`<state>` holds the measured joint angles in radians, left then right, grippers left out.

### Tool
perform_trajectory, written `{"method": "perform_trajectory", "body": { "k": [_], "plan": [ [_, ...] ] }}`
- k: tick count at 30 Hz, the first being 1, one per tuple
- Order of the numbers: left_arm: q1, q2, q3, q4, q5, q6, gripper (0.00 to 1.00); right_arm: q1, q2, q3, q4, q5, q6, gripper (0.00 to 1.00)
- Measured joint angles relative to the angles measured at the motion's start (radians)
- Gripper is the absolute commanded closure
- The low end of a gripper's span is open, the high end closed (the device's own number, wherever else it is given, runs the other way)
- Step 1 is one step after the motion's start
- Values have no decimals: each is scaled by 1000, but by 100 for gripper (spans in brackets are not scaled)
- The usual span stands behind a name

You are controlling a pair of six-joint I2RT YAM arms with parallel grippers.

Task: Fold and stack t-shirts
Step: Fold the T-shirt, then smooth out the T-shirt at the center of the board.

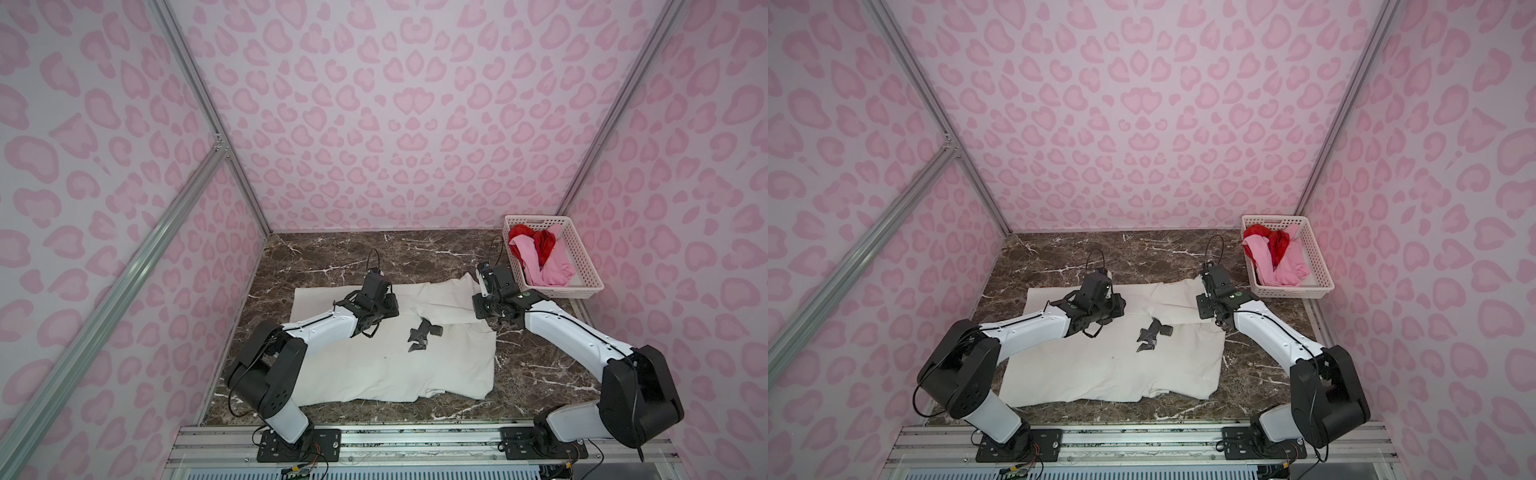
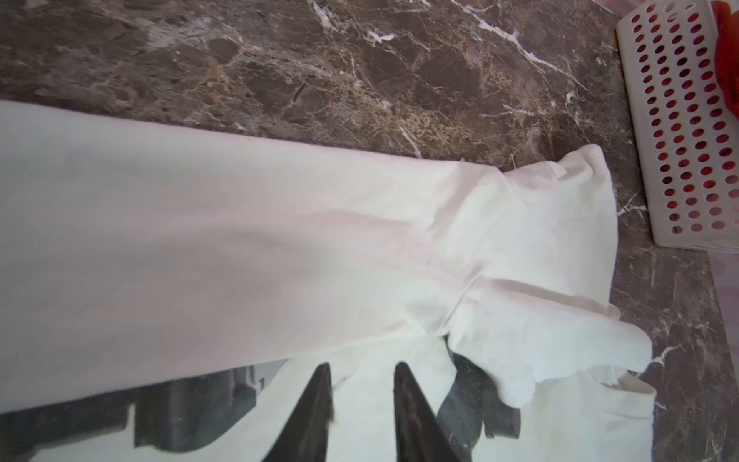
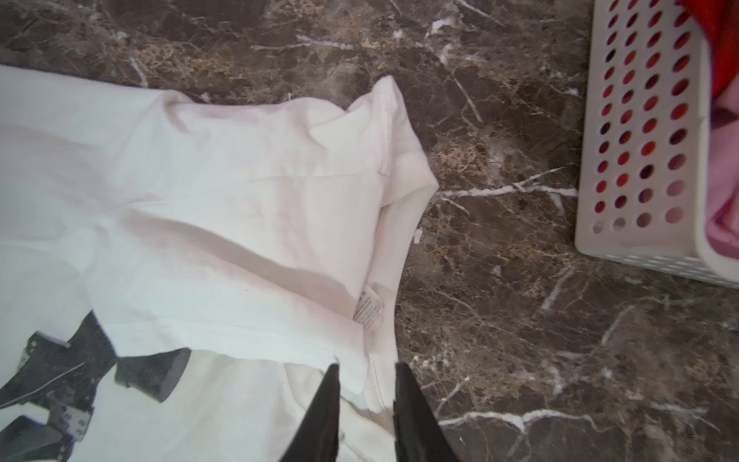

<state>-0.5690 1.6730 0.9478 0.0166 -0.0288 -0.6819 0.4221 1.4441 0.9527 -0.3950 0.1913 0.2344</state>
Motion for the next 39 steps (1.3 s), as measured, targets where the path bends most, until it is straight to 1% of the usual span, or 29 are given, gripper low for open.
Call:
{"method": "perform_trajectory", "body": {
  "k": [3,8,13,20,27,33,34,37,38,39],
  "plan": [
    [0,45,34,9,-7,-3,69,-25,71,24,38,2,1,75],
    [16,92,125,4,-34,13,67,-54,246,97,109,-21,-2,75],
    [77,105,144,4,-48,38,67,-111,393,182,161,-48,-17,76],
    [146,113,131,4,-52,61,67,-155,475,260,187,-85,-30,76],
    [174,164,129,5,-40,79,67,-165,536,354,188,-118,-55,77],
    [182,202,132,6,-20,79,68,-182,591,376,180,-139,-56,78],
    [184,205,133,7,-14,79,68,-184,595,376,179,-144,-56,80],
    [188,214,137,8,-8,79,68,-194,602,377,180,-159,-56,98],
    [190,217,138,8,-7,79,68,-198,605,380,182,-162,-56,100],
    [191,219,138,10,-7,79,68,-204,609,383,183,-163,-55,100]
  ]
}}
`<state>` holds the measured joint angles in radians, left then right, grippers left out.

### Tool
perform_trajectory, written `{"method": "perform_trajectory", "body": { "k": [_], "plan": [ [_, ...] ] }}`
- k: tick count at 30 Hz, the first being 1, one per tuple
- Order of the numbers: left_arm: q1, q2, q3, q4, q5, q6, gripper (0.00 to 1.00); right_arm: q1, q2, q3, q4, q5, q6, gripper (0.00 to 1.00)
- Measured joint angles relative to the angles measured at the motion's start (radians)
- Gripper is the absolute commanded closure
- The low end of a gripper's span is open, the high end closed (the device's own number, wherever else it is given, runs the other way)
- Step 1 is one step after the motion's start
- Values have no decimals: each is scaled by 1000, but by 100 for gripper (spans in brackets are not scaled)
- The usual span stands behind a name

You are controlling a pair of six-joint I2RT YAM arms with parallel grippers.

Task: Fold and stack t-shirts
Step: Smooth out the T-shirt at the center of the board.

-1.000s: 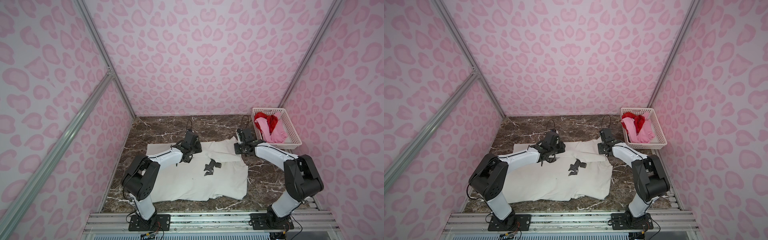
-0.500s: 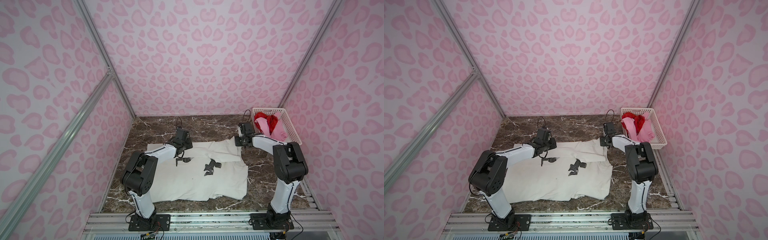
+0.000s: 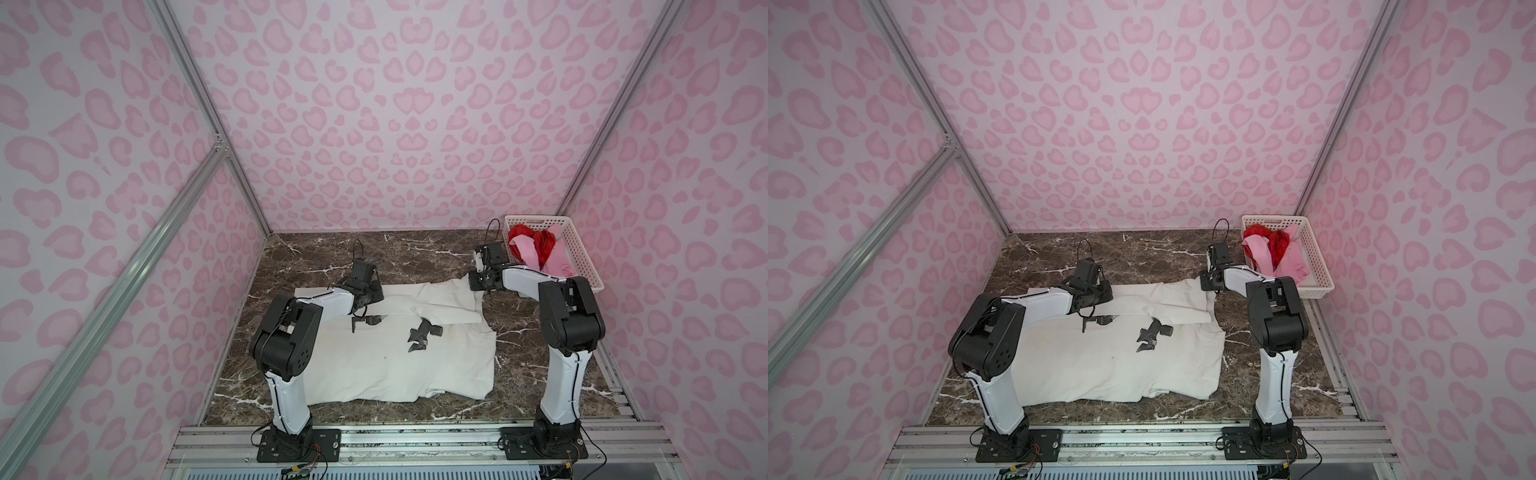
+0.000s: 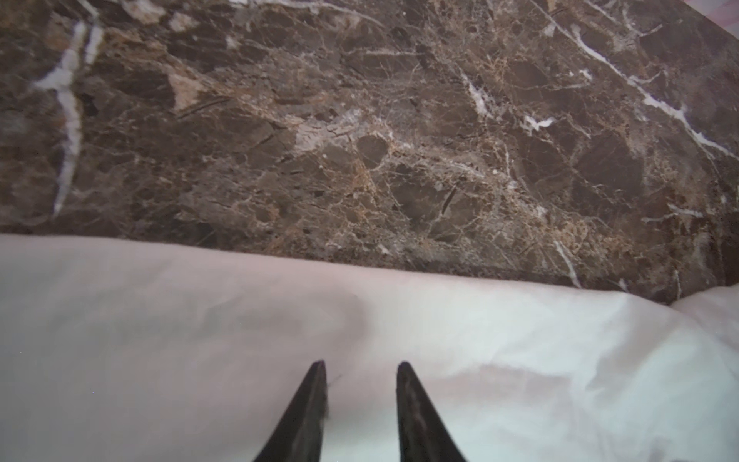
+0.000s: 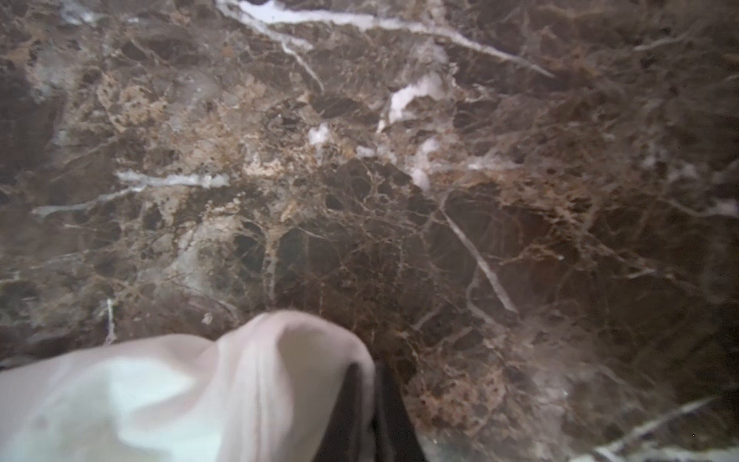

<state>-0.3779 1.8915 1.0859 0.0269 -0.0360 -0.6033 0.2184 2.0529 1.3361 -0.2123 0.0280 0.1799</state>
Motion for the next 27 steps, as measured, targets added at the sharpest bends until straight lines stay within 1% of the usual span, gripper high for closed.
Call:
{"method": "perform_trajectory", "body": {
  "k": [5,10,17,18,21,25,27],
  "plan": [
    [5,8,7,4,18,0,68,-25,22,20,11,3,2,100],
    [11,31,41,8,29,0,68,-47,25,23,12,35,7,100],
    [24,21,89,-3,31,5,69,-59,26,68,-69,68,8,100],
    [26,6,83,-12,30,8,68,-55,18,68,-83,68,8,97],
    [35,-62,47,-22,15,17,67,-39,-24,59,-101,76,10,94],
    [71,-166,-39,-28,-5,33,66,-9,-75,37,-114,101,9,85],
    [91,-210,-80,-43,-19,45,65,4,-105,4,-112,112,9,84]
  ]
}}
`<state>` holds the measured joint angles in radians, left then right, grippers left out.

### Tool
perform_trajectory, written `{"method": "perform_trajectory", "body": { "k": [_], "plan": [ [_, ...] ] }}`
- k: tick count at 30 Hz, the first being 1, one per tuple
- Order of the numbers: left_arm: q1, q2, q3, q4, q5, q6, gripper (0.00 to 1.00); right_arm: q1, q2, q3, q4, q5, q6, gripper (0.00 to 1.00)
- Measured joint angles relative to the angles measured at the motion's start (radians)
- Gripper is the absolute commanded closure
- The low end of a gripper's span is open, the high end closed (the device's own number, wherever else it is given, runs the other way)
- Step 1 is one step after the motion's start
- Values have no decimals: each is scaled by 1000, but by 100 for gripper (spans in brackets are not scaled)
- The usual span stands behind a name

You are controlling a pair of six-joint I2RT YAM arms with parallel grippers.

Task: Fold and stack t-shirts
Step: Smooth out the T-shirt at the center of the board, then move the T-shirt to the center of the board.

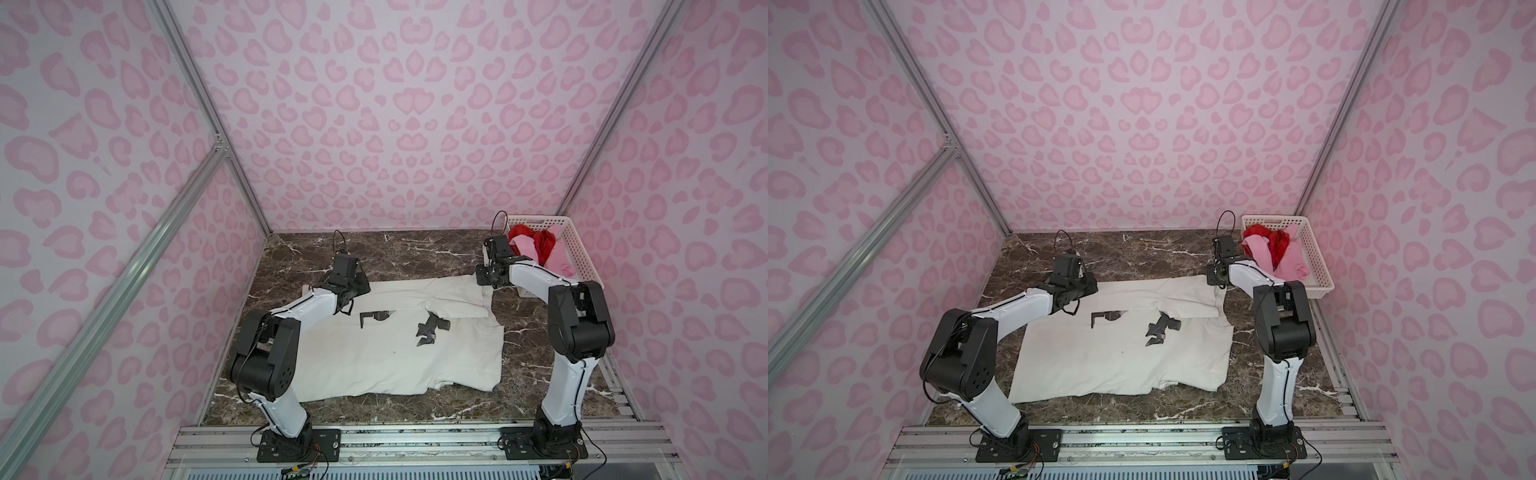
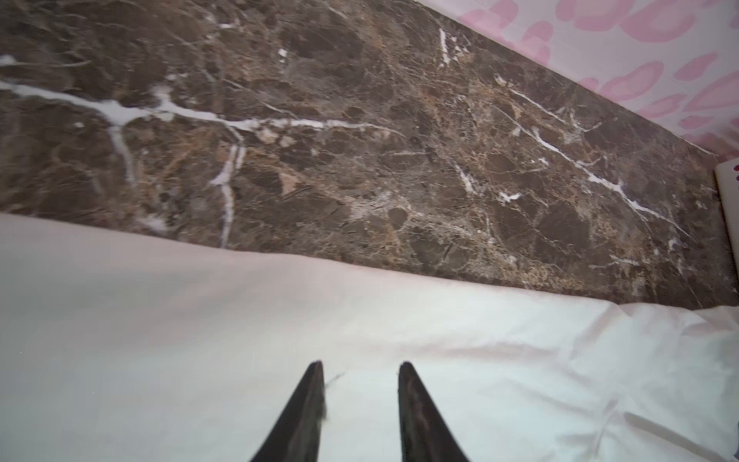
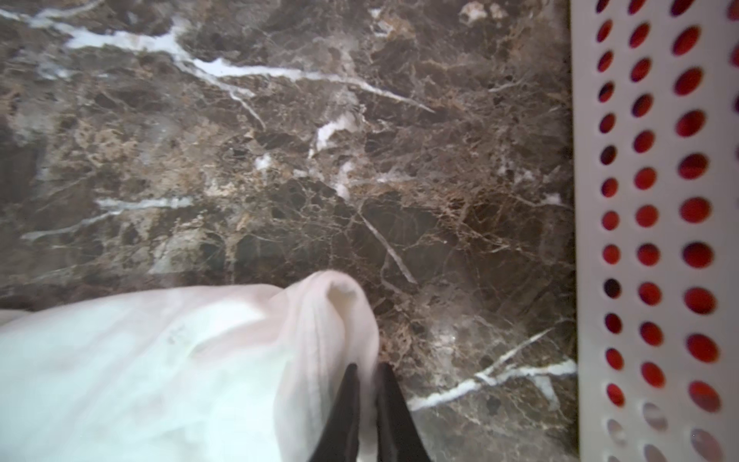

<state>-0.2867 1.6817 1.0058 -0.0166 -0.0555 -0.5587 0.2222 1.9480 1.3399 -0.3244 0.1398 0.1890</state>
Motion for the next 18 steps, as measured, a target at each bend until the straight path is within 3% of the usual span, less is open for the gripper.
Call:
{"method": "perform_trajectory", "body": {
  "k": [7,18],
  "plan": [
    [40,-82,-103,-58,-64,45,64,95,-89,-76,-20,35,17,79],
    [78,-14,-127,-63,-57,68,64,232,-71,-35,-93,230,54,76]
  ]
}}
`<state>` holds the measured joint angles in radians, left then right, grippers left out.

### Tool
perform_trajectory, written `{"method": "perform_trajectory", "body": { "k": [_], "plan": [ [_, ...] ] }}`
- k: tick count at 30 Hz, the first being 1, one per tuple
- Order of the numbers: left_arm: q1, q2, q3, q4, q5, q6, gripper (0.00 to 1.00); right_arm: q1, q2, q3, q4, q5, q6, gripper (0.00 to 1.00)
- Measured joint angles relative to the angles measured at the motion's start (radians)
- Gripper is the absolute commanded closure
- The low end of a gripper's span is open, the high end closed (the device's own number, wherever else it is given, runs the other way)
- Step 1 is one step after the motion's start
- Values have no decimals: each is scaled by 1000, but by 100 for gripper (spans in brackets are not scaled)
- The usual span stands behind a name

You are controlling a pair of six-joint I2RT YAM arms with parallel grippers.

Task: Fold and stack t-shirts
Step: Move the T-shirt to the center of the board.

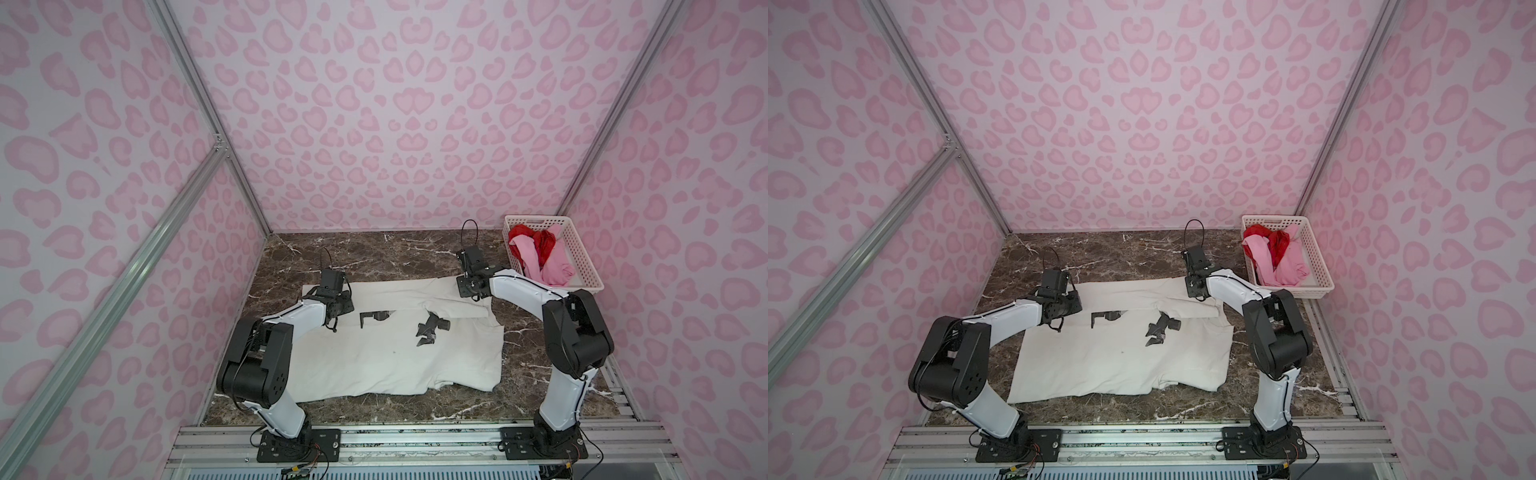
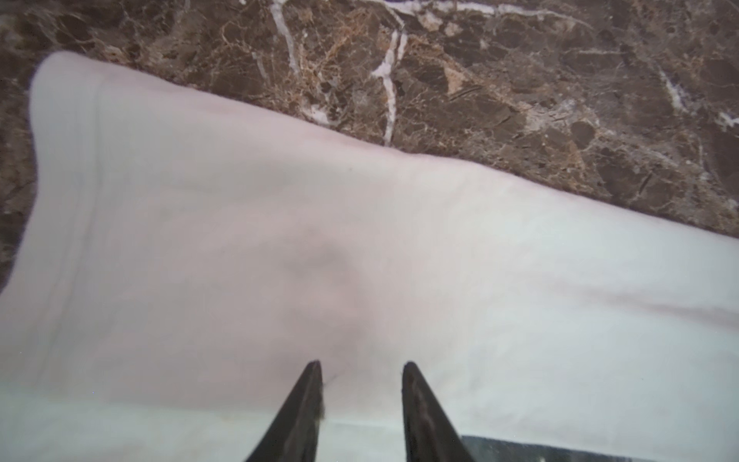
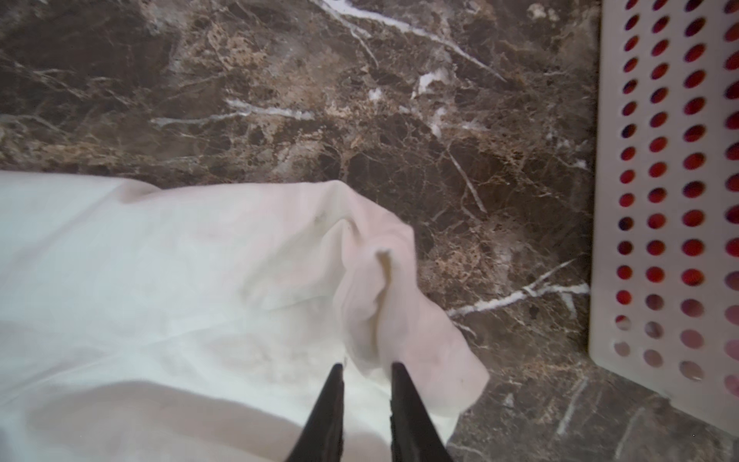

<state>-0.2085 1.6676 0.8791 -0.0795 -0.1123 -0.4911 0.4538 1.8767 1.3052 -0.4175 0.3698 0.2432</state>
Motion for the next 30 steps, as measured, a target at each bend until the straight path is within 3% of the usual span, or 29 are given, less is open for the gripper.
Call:
{"method": "perform_trajectory", "body": {
  "k": [7,19,26,30],
  "plan": [
    [2,15,4,5,11,5,64,29,-19,25,-29,69,14,75],
    [42,116,50,54,29,24,67,-22,136,-1,58,-53,16,76],
    [51,269,236,56,35,45,68,-93,238,72,204,-110,17,77],
    [51,401,427,22,48,49,68,-158,332,216,218,-179,10,77]
  ]
}}
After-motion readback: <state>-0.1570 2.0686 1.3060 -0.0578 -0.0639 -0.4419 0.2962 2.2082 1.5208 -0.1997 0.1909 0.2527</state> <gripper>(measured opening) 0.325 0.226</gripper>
